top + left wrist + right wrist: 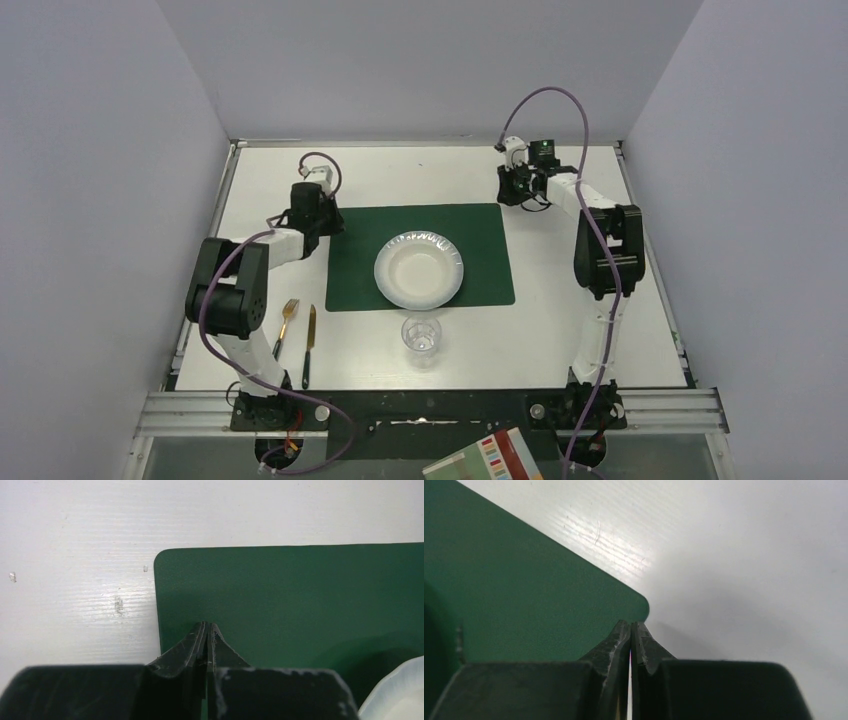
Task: Set the dinner table for one person
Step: Adjust the napkin at the center of the board.
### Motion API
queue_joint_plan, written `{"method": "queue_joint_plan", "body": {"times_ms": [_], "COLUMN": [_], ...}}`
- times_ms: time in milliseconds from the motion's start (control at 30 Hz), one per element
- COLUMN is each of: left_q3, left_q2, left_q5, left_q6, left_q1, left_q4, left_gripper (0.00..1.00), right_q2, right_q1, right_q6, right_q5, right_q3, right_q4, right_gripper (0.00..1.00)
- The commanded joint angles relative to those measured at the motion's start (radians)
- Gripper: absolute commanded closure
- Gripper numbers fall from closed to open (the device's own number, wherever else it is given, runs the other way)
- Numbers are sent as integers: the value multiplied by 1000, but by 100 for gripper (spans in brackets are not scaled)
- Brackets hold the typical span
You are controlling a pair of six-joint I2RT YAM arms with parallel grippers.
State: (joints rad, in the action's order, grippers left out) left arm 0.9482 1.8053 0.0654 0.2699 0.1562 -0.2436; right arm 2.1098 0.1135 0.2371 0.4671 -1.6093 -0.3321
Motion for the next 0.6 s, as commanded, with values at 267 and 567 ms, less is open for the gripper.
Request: {"method": "queue_joint_plan", "body": {"times_ms": [267,567], "left_q3": [94,158], "left_q2": [37,102], "left_q5": [-80,-71], "left_q6": [-24,-16], "left_q1": [8,7], "left_q4": [-17,9], "left_gripper": [100,100], "right_q2": [65,66], "right_q1": [26,16], "right_q6": [-1,57], "right_q5": [80,54], "right_q3": [-59,14], "right_q4": [-54,-99], "right_gripper": [100,100]}}
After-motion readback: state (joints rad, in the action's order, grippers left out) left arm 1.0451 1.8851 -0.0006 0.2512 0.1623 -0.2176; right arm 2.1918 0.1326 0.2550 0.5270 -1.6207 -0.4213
